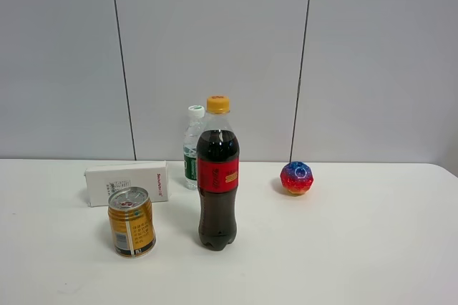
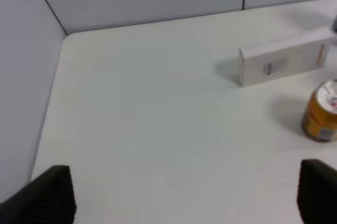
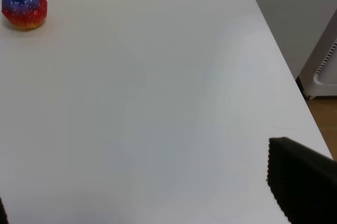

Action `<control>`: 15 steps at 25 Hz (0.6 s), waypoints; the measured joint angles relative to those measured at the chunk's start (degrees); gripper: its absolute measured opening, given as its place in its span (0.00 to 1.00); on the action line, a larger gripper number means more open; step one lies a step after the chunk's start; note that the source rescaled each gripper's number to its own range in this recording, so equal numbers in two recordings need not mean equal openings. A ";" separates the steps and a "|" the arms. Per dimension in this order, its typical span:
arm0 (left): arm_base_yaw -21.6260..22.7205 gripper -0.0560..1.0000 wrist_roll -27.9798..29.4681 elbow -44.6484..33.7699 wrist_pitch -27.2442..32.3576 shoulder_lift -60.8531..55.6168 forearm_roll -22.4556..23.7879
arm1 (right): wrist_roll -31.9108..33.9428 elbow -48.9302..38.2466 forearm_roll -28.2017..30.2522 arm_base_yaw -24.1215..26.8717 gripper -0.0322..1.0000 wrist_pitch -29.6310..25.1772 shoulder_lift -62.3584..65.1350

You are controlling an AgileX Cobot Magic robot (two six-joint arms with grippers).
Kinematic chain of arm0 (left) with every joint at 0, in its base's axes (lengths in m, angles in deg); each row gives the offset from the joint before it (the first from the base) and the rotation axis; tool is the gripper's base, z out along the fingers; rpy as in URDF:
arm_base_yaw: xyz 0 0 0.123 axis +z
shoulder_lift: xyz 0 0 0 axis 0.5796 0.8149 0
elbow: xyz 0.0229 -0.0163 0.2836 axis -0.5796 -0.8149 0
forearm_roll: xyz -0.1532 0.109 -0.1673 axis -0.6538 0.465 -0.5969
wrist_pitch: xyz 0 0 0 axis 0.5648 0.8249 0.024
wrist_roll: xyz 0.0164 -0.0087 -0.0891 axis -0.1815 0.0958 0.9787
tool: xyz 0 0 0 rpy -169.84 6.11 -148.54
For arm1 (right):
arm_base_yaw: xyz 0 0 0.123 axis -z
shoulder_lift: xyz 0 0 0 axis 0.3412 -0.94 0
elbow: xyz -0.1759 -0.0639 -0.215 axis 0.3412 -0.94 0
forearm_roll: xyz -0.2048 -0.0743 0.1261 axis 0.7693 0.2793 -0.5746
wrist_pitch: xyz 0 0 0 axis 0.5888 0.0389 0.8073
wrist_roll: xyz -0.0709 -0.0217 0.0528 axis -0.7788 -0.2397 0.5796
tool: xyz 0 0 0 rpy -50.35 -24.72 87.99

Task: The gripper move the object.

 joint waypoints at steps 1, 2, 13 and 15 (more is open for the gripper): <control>0.00 0.53 0.00 -1.96 -0.17 -2.95 -0.81 | 0.00 0.00 0.00 0.00 1.00 0.00 0.00; 0.00 0.53 0.00 -4.49 -0.39 -5.89 -2.07 | 0.00 0.00 0.00 0.00 1.00 0.00 0.00; 0.00 0.53 -0.11 -25.63 -7.46 -25.85 -8.31 | 0.00 0.00 0.00 0.00 1.00 0.00 0.00; 0.00 0.53 -0.20 -26.25 -7.46 -25.97 -8.48 | 0.00 0.00 0.00 0.00 1.00 0.00 0.00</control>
